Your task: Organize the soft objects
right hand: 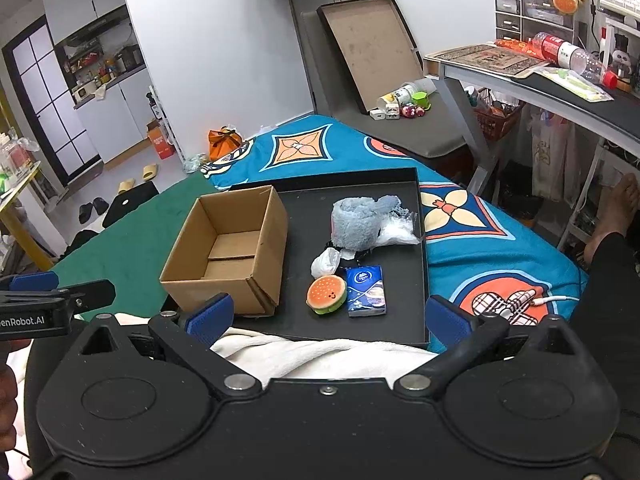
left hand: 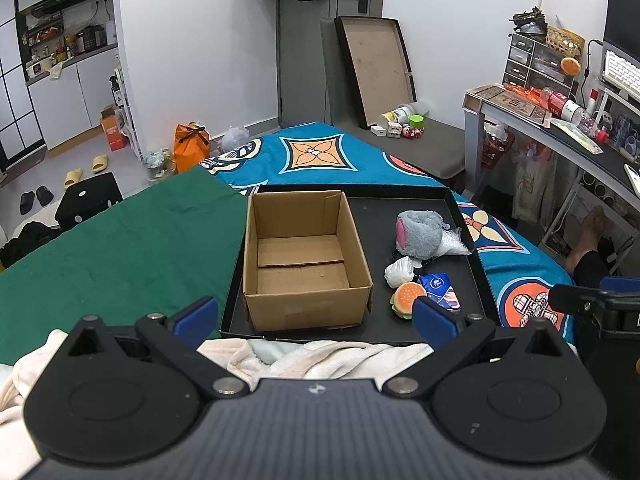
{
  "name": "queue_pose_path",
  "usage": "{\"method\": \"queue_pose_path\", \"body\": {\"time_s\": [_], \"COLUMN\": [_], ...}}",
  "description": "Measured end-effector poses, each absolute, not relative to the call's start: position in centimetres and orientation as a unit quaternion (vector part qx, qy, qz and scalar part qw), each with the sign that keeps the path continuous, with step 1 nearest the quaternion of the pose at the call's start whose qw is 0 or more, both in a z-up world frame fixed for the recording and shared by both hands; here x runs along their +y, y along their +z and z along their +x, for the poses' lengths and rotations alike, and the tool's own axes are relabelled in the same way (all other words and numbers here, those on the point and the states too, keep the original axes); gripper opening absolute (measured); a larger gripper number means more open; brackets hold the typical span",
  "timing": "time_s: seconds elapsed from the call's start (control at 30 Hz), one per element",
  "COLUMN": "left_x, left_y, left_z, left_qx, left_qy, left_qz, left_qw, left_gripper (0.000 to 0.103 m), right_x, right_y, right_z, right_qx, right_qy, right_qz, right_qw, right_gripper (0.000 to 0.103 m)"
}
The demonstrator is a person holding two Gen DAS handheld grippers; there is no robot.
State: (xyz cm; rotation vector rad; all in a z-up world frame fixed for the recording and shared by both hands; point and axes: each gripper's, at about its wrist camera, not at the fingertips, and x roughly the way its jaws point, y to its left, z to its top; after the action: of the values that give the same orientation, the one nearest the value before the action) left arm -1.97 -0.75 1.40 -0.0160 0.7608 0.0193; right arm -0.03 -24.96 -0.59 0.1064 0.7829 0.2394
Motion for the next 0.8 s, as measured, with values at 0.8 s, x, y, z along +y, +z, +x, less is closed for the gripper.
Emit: {"method": "queue_pose_path", "body": {"time_s": [0.8], "left_x": [-0.9], "left_y": [1.43], "left_z": [-1.97], "left_qx": [0.371], "left_qy": [0.01], "left_qz": [-0.006], "left_qw": [0.929], "left_gripper": [0.102], "right_x": [-25.08], "right_y": [-0.86], "right_z": [-0.13], "right_qx": [0.377], "right_qy": [0.112], "right_qz": [0.051], "right_qw": [0.918], "right_gripper": [0.103]}}
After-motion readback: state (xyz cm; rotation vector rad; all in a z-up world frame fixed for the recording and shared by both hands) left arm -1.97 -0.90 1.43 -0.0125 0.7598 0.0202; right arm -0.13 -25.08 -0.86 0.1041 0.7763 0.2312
